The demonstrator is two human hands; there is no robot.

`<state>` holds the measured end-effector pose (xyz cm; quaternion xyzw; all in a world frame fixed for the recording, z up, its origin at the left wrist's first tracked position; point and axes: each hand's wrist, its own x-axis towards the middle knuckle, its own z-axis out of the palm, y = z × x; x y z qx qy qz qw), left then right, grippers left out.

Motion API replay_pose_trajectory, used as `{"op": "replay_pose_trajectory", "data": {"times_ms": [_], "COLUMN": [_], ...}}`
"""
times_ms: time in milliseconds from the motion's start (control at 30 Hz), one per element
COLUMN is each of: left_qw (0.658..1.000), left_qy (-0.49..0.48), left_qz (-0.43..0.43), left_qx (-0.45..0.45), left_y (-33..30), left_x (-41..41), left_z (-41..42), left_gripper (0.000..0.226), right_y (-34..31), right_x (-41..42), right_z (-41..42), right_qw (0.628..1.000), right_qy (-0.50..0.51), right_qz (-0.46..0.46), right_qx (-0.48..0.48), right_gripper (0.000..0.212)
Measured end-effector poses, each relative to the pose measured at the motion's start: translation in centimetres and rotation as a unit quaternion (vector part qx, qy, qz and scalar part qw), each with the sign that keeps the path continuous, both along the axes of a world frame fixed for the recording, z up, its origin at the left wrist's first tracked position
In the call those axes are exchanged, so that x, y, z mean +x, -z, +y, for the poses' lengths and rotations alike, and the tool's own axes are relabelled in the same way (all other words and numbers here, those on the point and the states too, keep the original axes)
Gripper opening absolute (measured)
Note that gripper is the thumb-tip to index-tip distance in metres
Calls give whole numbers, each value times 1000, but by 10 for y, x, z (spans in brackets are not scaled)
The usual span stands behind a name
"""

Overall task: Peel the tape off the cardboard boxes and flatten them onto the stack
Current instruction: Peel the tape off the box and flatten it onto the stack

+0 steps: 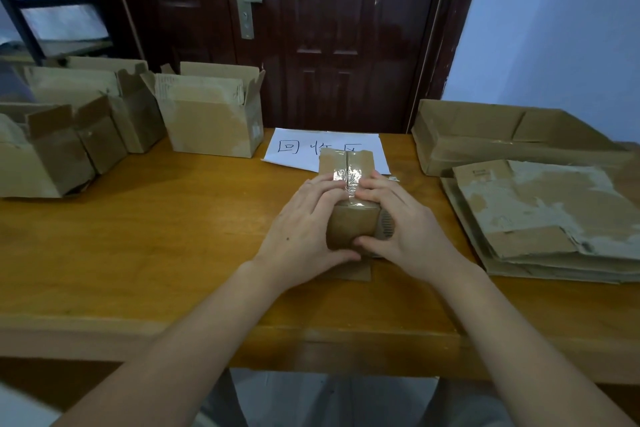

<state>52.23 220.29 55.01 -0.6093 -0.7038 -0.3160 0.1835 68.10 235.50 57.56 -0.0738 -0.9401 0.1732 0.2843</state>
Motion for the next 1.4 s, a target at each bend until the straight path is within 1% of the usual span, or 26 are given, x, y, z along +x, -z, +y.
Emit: {"op": "replay_pose_trajectory", "data": {"times_ms": [133,333,500,533,633,733,833,1067,1200,1333,1400], "left_qw": [999,998,998,998,998,997,998,999,1000,1000,1000], "left_qy": [-14,-15,-20,-17,-9,-13,-11,-3,0,-7,-6], "left_qz": [-25,-18,-21,-22,-38,-54,-48,-26,-12,8,11], "left_qx": [40,52,52,53,57,50,38,28,6,7,4], "left_y": [4,-1,-5,-5,-7,-8,-7,-2,1,2,1], "left_x": [9,11,13,13,13,13,12,9,6,2,1], "left_z": [9,7,3,1,-1,-1,-2,1,1,1,0], "left_gripper": [87,76,79,79,76,72,72,82,94,87,84], "right_y": [-3,-3,-3,-3,-2,2,4,5,6,7,8], "right_x": [0,0,4,5,7,4,2,1,1,1,3], "right_z": [-5,-6,-1,0,2,3,4,5,1,-2,-2], "right_qw": [1000,1000,999,998,999,999,999,1000,1000,1000,1000], "right_qy": [21,17,-16,-21,-32,-23,-22,-16,-4,3,-7], "right_qz": [0,-4,15,12,-10,-24,-14,-5,2,-6,-17], "right_qx": [-11,-16,-50,-52,-36,-25,-23,-16,-3,13,5], "right_gripper": [72,71,54,55,68,76,75,72,72,73,81]}}
